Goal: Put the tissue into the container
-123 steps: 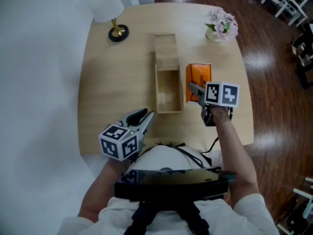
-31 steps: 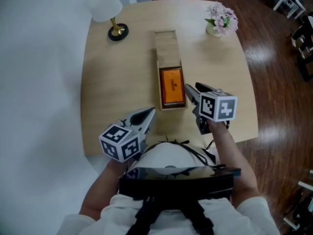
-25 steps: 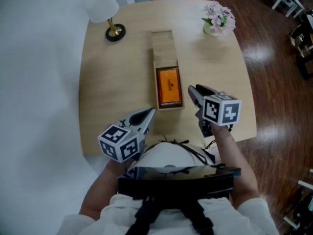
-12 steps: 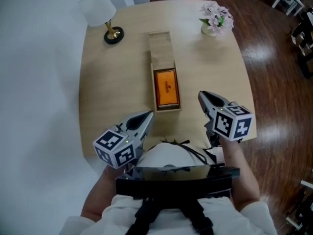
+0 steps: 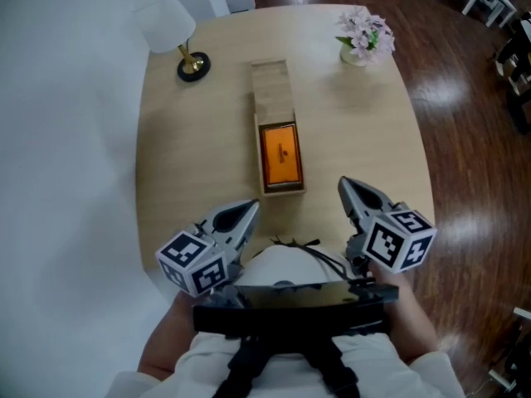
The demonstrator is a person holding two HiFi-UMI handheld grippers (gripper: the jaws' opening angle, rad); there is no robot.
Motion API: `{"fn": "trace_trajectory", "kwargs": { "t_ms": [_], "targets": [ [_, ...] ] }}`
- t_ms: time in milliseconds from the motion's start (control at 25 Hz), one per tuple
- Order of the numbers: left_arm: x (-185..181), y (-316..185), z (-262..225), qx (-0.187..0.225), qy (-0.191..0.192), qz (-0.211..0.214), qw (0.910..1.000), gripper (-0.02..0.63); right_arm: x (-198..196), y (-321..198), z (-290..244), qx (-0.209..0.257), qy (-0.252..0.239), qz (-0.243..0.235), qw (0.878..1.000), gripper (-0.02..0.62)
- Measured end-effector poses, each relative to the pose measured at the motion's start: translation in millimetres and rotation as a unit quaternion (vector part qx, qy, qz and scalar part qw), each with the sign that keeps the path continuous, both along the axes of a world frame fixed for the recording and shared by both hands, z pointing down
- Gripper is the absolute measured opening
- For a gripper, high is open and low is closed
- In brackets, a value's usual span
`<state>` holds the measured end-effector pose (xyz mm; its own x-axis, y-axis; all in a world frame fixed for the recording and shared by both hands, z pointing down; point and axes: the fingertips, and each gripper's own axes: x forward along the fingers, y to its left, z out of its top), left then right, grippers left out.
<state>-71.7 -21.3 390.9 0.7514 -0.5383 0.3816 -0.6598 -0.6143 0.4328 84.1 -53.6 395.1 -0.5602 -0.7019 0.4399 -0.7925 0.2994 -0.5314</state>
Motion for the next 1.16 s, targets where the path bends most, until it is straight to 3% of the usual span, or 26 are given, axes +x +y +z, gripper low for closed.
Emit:
{"fn": "trace_trajectory", "kwargs": {
  "t_ms": [320, 1160],
  "targets": [
    [17, 6, 6, -0.003, -0.022, 0.042, 0.9989, 0.000, -5, 2, 0, 0.004, 0.015, -0.025, 1.000, 0.000],
    [18, 9, 16, -0.033, -0.039, 0.049, 0.9975, 0.000, -21, 7, 9, -0.012, 0.049, -0.068, 0.996, 0.000]
  ]
}}
